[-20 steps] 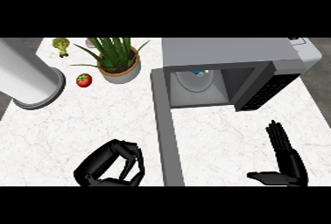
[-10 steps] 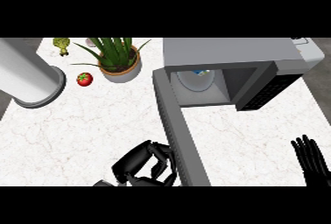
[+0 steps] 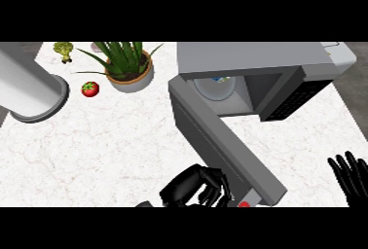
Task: Pick up the milk, place it into the microwave and close the microwave
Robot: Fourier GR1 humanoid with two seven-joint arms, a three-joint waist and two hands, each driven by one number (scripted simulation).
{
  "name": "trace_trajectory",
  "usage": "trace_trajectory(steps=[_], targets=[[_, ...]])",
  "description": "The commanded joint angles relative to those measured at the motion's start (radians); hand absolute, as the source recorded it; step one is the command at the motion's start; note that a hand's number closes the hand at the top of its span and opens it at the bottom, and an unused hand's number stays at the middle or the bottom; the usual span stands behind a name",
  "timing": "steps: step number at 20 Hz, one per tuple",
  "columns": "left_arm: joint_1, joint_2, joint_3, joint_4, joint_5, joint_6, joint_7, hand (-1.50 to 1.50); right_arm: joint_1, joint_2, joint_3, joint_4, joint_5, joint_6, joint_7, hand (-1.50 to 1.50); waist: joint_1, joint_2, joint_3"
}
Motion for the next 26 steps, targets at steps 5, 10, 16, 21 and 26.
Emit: trace_trajectory(steps=[5,10,16,21,26], targets=[[-0.185,-0.009,-0.234,0.051,0.151,0.314,0.039,1.50,-0.013,-0.039,0.040,-0.199,-0.137,0.060,0.120,-1.50,-0.023,0.010,-0.001],[-0.282,-0.009,-0.253,0.104,0.229,0.440,0.044,1.50,0.046,-0.082,0.070,-0.316,-0.176,0.092,0.186,-1.50,-0.062,0.012,-0.001],[-0.406,-0.009,-0.200,0.123,0.350,0.563,0.044,1.50,0.036,-0.088,0.082,-0.379,-0.238,0.065,0.250,-1.50,-0.090,0.023,-0.002],[-0.492,-0.009,-0.178,0.221,0.422,0.621,0.001,1.50,0.027,-0.109,0.078,-0.434,-0.265,0.048,0.292,-1.50,-0.112,0.033,-0.001],[-0.593,-0.010,-0.129,0.290,0.505,0.637,-0.026,1.50,0.039,-0.113,0.090,-0.488,-0.303,0.009,0.351,-1.50,-0.128,0.040,-0.001]])
